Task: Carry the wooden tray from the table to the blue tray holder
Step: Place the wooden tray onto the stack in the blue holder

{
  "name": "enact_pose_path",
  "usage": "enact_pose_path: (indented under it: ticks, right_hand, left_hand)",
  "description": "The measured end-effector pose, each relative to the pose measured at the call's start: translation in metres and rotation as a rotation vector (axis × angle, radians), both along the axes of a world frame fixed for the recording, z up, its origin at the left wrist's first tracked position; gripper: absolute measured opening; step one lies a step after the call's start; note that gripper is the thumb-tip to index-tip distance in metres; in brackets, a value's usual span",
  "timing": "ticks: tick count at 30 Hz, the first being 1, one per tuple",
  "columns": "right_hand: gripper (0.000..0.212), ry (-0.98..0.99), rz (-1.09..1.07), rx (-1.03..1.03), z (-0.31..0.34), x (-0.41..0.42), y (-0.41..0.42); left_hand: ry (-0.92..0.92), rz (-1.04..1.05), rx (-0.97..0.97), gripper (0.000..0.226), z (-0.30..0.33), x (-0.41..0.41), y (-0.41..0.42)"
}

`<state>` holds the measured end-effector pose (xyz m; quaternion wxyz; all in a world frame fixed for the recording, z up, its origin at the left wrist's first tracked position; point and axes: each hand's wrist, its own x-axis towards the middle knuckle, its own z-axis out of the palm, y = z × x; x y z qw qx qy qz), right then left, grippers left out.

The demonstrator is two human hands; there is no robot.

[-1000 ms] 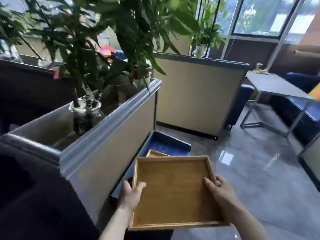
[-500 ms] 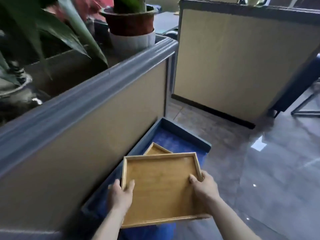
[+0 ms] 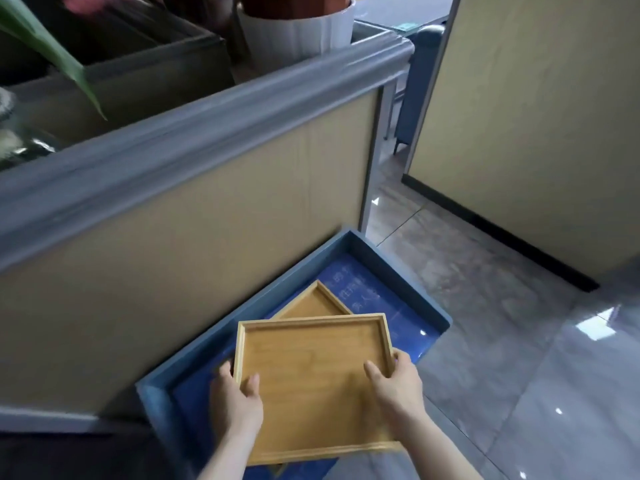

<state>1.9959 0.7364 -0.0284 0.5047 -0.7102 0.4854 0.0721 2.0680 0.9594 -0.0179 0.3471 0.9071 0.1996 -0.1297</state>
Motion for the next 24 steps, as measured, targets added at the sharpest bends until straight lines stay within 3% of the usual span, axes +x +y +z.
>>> enact_pose_path:
  ticks: [8,17,24]
  right_hand:
    - [0.076,-0.019,0.008,0.057,0.008,0.001,-0.021]
    - [0.065,0.034,0.062,-0.016,0.038,-0.02,-0.022]
    - [0.068,0.073,0.063,-0.007,0.032,-0.025,-0.004]
  left_hand:
    - [0.043,0.022,0.02,0.064,0.006,-0.008,0.002]
    - [0.002,-0.012,0.013,0.054,0.029,-0.02,0.027]
    - [0.116,-0.078,-0.081,0.056,0.017,-0.014,0.037]
